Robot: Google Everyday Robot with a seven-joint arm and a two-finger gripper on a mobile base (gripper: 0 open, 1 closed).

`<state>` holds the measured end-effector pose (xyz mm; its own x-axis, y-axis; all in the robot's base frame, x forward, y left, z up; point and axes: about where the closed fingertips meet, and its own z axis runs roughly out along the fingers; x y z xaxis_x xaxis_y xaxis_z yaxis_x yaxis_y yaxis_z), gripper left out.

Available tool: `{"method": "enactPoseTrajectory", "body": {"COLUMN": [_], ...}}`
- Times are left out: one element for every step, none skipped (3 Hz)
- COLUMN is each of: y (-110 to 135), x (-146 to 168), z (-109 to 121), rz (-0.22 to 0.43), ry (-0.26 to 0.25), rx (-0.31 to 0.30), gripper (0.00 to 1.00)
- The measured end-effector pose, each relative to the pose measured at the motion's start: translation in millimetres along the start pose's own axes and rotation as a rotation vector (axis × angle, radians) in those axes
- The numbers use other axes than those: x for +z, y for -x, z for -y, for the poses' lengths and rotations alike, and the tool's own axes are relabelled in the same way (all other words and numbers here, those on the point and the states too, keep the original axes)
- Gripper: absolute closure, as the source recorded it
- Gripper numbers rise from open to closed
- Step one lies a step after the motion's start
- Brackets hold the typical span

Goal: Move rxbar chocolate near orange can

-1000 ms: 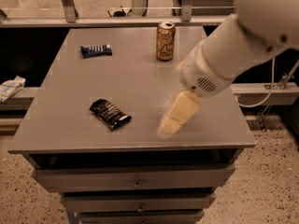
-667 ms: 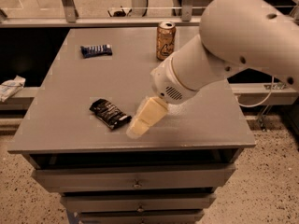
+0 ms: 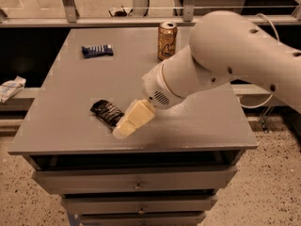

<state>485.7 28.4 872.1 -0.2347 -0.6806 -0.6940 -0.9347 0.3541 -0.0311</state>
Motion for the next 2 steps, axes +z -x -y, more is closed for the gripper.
{"method": "enactPoseTrajectory", "body": {"y": [4.9,4.1], "x": [33.4,55.3], "z": [-2.2,-1.2], "rz": [0.040,0.053], "ry": [0.008,-0.023], "rx": [0.044,0.059], "gripper": [0.00,0.00]}}
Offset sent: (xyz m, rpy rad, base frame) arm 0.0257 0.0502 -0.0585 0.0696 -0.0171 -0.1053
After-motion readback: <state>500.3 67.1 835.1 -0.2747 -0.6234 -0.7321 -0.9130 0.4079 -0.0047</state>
